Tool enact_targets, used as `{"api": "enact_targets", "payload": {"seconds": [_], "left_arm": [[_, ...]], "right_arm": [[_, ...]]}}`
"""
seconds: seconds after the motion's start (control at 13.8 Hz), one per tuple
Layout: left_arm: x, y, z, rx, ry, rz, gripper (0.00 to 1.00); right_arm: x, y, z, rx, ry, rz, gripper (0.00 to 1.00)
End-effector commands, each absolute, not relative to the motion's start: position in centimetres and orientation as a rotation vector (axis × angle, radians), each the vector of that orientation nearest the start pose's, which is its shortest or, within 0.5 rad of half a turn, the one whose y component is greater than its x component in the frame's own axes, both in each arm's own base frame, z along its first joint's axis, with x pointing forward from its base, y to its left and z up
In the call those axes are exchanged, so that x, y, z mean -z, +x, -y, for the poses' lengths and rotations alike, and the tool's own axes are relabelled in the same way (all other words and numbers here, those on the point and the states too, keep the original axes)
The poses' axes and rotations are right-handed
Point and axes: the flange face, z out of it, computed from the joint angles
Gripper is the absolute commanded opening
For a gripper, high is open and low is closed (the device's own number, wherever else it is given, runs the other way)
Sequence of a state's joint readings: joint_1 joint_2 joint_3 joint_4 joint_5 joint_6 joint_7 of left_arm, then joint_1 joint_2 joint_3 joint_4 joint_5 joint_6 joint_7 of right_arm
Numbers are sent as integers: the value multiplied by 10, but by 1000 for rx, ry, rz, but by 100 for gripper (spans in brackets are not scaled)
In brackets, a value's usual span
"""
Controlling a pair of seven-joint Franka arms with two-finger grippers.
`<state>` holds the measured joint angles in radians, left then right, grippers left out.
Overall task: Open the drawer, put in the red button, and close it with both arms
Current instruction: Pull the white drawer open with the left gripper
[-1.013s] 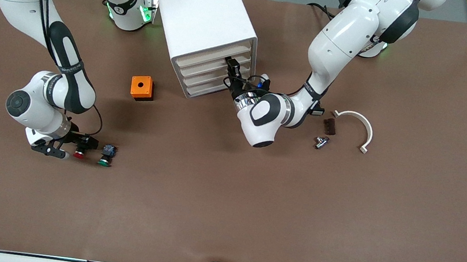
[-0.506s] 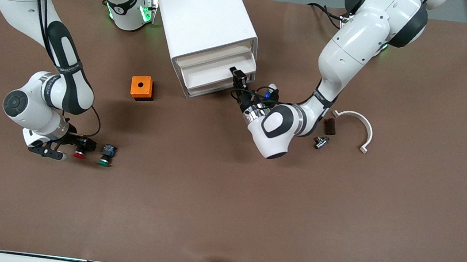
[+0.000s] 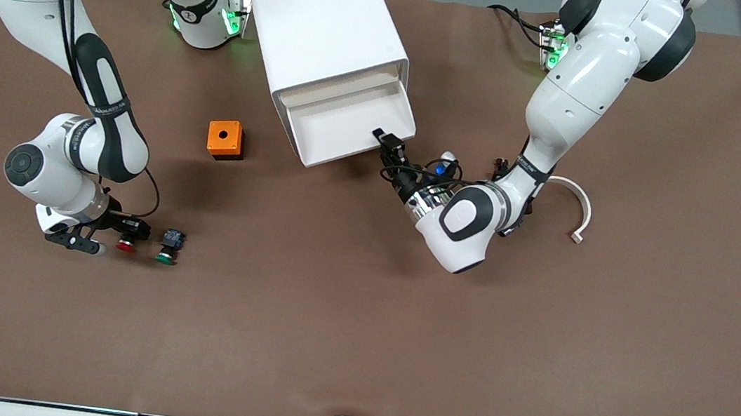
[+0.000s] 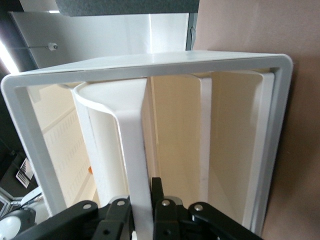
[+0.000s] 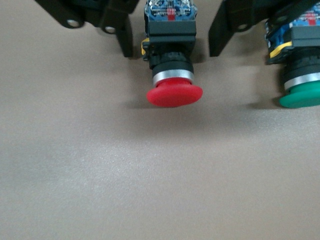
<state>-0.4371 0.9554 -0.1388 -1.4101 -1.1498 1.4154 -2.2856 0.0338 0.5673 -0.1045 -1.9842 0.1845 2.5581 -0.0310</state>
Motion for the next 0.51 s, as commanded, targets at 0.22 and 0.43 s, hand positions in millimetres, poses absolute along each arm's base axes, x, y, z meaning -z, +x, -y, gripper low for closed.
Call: {"api": "enact_targets", "payload": {"seconds": [0.22, 0.43], "left_arm": [[-166, 527, 409, -1716, -866, 1768, 12], [-166, 533, 406, -1736, -893, 1800, 53]], "right_arm": [[-183, 613, 45, -13, -3057, -296, 5], [-190, 618, 46, 8, -3056, -297, 1]]}}
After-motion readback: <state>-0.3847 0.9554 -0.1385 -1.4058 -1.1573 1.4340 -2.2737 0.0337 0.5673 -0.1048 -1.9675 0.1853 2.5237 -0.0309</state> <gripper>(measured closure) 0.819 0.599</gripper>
